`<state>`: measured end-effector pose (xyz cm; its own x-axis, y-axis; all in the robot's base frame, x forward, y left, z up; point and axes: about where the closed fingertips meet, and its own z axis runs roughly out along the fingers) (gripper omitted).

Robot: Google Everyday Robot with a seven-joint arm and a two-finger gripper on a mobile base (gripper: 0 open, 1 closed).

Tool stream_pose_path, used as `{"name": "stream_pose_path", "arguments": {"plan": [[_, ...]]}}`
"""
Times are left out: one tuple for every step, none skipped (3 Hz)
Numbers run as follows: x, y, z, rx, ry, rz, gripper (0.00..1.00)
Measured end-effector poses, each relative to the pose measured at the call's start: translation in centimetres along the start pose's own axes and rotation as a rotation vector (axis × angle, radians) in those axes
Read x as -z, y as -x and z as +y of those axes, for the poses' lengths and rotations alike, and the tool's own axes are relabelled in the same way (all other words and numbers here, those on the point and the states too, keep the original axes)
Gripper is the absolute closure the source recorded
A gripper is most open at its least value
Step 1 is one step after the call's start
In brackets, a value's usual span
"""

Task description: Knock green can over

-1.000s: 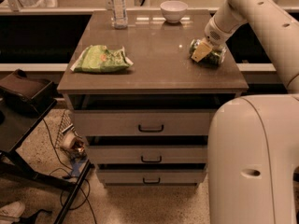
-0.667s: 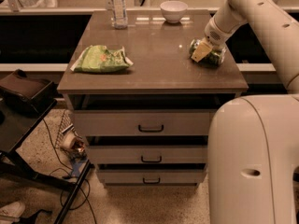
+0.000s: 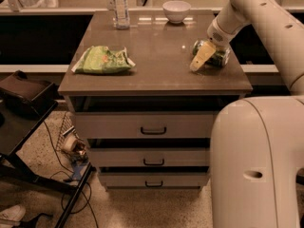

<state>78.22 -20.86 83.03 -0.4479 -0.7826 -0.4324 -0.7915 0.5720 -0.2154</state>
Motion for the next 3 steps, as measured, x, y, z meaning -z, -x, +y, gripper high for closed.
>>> {"name": "stream_pose_path", "arguments": {"plan": [[2.1, 1.7, 0.0, 0.008, -0.009, -0.005, 0.0], [7.7, 4.0, -0.9, -0.024, -0.048, -0.095, 0.0], [13.5, 4.1, -1.9, -0.098, -0.082, -0.241, 0.0]]}}
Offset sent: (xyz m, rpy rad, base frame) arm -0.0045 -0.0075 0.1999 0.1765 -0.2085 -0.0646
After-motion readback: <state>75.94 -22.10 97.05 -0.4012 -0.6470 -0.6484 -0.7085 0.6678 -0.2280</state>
